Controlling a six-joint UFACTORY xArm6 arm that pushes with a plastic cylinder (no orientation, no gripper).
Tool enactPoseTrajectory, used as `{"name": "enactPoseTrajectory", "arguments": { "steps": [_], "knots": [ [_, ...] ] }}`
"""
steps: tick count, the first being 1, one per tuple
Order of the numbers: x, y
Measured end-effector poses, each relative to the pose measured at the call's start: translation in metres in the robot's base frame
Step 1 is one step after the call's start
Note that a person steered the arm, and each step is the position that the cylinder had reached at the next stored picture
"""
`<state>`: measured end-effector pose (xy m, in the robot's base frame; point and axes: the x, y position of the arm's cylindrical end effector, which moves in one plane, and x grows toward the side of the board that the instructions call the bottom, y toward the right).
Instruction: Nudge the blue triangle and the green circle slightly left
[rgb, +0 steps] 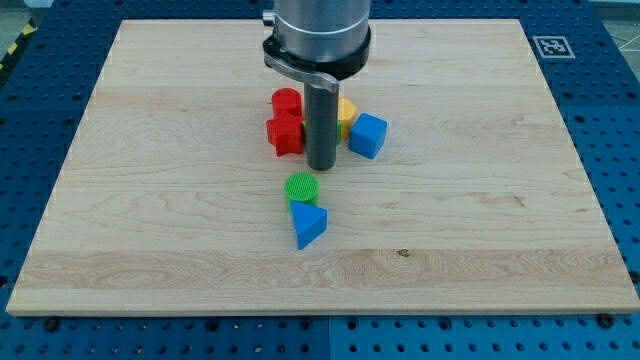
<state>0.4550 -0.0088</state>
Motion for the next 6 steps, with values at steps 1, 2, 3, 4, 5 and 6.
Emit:
{"name": "enactPoseTrajectory", "arguments": {
  "steps": [1,2,3,4,5,6],
  "knots": [
    [-0.001,-0.051],
    [0.009,-0.109],
    [0.052,-0.129],
    [0.117,-0.127],
    [0.163,-0.101],
    [0.164,-0.073]
  ]
}}
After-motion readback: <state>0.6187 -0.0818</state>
